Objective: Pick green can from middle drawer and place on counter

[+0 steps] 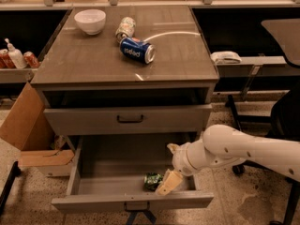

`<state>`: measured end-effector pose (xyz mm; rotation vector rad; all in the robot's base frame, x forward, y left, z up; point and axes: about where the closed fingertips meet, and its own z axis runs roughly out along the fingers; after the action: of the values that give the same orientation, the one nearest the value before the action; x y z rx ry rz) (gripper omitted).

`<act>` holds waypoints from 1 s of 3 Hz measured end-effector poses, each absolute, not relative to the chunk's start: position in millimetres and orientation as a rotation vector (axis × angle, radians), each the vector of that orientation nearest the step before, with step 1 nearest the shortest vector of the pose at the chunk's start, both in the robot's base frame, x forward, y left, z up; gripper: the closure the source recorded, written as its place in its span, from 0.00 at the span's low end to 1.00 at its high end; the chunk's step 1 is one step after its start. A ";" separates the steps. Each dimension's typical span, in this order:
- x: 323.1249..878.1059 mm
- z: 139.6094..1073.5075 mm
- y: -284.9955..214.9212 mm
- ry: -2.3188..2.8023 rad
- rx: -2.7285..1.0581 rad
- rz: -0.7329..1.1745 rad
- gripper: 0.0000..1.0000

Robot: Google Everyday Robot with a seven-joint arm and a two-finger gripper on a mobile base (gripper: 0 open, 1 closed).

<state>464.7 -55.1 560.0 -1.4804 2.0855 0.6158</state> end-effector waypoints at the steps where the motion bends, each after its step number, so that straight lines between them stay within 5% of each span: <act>1: 477.7 531.4 -53.0 2.092 -1.478 0.624 0.00; 3: 489.8 495.4 -46.7 2.135 -1.480 0.698 0.00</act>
Offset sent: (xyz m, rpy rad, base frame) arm 0.0370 0.0099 -0.0908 0.0274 0.1712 -0.0145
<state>489.8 -46.7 495.4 -1.4802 2.1349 0.6985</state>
